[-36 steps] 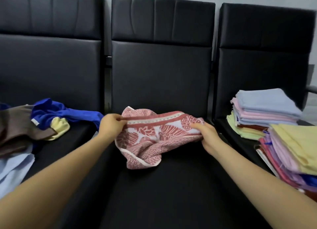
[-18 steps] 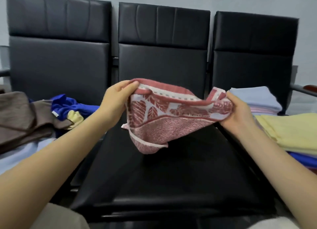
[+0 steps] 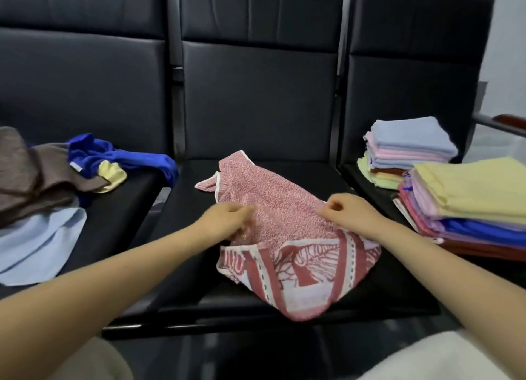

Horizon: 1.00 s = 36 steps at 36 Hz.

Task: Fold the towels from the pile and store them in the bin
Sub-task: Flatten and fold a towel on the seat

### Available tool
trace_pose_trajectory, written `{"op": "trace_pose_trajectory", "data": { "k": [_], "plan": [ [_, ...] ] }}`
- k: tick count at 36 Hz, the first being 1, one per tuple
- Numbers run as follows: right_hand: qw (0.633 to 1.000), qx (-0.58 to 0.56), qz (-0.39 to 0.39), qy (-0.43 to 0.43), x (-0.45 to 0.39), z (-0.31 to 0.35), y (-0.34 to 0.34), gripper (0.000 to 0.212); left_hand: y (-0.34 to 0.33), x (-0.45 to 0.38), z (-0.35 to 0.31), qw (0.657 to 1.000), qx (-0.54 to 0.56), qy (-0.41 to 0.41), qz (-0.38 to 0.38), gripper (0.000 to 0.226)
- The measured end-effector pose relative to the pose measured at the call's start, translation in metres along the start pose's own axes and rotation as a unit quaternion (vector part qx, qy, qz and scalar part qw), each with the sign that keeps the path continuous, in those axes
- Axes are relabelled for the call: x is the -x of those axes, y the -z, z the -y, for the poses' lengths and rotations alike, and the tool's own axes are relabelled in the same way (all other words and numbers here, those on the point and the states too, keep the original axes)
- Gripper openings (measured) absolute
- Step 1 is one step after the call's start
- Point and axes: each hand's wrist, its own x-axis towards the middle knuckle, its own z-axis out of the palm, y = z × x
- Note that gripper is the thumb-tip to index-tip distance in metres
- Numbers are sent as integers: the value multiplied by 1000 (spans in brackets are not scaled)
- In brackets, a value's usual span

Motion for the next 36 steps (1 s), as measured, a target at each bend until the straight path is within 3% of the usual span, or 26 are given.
{"op": "trace_pose_trajectory", "data": {
  "k": [3,8,14,15,17,19,21,23,25,28,31,33,35,36],
  "plan": [
    [1000,2,-30,4,-19,8,-15,29,7,-16,22,967,-228,39,-102,43],
    [998,-4,-31,-54,-52,17,-34,60,2,-44,24,961,-202,121,-144,63],
    [993,-95,8,-67,-74,26,-46,32,-9,-69,20,961,-176,156,-147,51],
    [992,-111,20,-63,-77,26,-47,32,-8,-74,18,966,-133,164,-148,52],
    [986,-156,20,-58,-79,27,-45,31,-5,-82,8,969,67,161,-174,42],
    [975,-213,-24,-61,-78,29,-38,30,4,-88,-1,925,297,155,-178,18],
    [962,-252,-89,-59,-77,24,-32,30,17,-86,-8,870,448,155,-136,19],
    [952,-265,-146,-43,-75,18,-26,41,32,-83,-5,828,532,150,-92,26],
    [944,-280,-171,-42,-71,11,-21,47,46,-83,1,815,552,155,-86,29],
    [946,-273,-167,-42,-63,1,-14,46,62,-83,10,825,525,162,-131,22],
    [961,-229,-151,-33,-53,-7,-5,39,71,-85,13,841,456,170,-235,9],
    [978,-175,-105,-45,-47,-9,0,38,73,-86,18,899,290,174,-276,12],
    [992,-95,-6,-80,-41,-10,3,42,69,-86,26,956,49,156,-243,12],
    [993,-46,49,-98,-38,-8,3,44,64,-84,29,963,-50,153,-216,11]
  ]
}}
